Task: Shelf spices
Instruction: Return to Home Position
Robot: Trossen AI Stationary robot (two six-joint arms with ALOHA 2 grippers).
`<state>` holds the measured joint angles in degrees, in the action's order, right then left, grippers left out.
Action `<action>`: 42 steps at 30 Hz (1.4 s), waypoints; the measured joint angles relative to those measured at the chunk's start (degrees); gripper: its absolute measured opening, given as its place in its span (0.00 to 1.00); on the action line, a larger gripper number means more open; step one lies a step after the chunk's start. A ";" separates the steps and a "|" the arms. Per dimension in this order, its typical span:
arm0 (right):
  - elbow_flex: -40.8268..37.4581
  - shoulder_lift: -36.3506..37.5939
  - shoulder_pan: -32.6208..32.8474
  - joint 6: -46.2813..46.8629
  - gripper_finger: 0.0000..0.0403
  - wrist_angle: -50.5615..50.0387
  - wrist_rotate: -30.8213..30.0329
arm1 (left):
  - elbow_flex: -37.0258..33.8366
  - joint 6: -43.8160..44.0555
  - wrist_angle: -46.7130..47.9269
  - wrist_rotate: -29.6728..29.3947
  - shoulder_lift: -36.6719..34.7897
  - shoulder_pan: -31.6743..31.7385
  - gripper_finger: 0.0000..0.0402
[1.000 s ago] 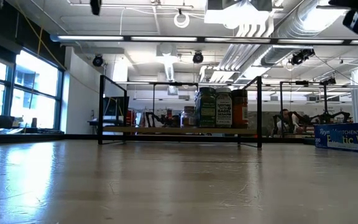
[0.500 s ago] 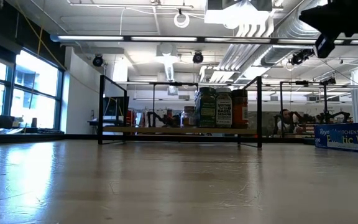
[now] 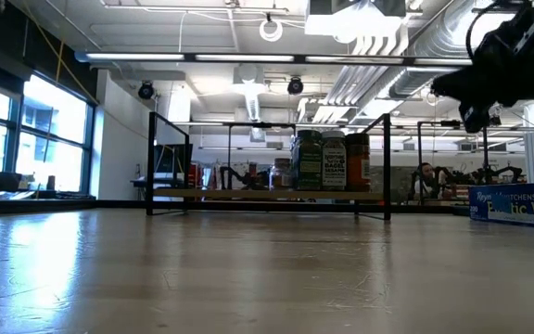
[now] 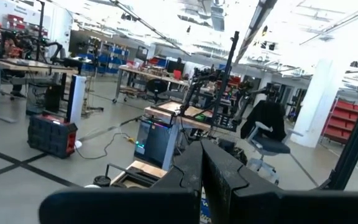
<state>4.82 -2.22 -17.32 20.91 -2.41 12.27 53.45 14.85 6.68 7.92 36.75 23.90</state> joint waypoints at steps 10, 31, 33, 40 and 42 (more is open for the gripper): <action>1.11 2.23 2.17 -0.22 0.06 -14.88 -3.51 | 0.00 0.00 -0.13 0.04 0.00 0.00 0.00; -1.42 2.21 11.76 -2.91 0.06 1.87 -30.36 | -0.02 0.00 -0.03 0.04 0.09 0.00 0.00; -4.27 2.23 11.76 -1.80 0.06 7.05 -29.82 | -0.02 0.00 -0.04 0.04 0.10 0.00 0.00; -4.26 2.23 11.48 -14.38 0.06 6.45 -21.58 | -0.07 0.00 -0.12 0.04 0.17 0.00 0.00; -4.26 2.23 11.48 -17.66 0.06 6.74 -18.10 | -0.09 0.00 -0.11 0.04 0.22 0.00 0.00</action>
<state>0.56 0.01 -5.84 3.25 4.33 -5.82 53.36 14.85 6.57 7.96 36.98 23.90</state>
